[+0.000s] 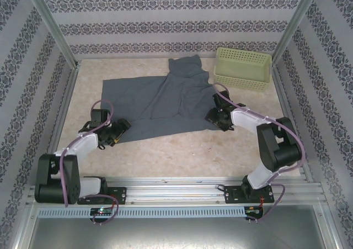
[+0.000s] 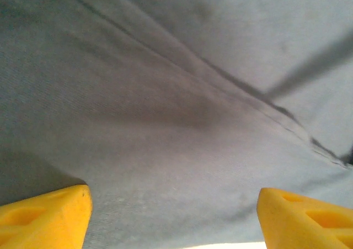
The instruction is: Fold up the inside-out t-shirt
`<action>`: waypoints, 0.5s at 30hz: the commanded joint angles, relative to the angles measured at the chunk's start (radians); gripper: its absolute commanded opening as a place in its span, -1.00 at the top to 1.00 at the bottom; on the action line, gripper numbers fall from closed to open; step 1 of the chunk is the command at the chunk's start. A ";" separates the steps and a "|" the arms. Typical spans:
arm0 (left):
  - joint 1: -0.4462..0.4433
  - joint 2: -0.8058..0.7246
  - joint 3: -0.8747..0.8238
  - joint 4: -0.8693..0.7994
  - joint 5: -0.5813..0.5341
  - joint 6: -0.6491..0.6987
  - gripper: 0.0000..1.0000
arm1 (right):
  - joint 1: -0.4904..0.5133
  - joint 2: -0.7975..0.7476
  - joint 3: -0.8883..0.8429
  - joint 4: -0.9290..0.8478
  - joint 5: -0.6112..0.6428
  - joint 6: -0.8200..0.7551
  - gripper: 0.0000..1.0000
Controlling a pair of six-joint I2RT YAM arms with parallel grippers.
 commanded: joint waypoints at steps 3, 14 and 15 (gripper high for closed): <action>0.085 0.056 -0.032 0.039 -0.020 -0.039 -0.59 | -0.077 0.044 -0.001 0.026 -0.020 0.032 -0.20; 0.118 -0.036 -0.045 -0.117 -0.088 0.050 -0.57 | -0.034 0.000 -0.064 -0.003 0.023 0.084 -0.17; 0.117 -0.052 -0.055 -0.126 -0.087 0.047 -0.57 | -0.021 -0.021 -0.086 -0.011 0.035 0.101 -0.16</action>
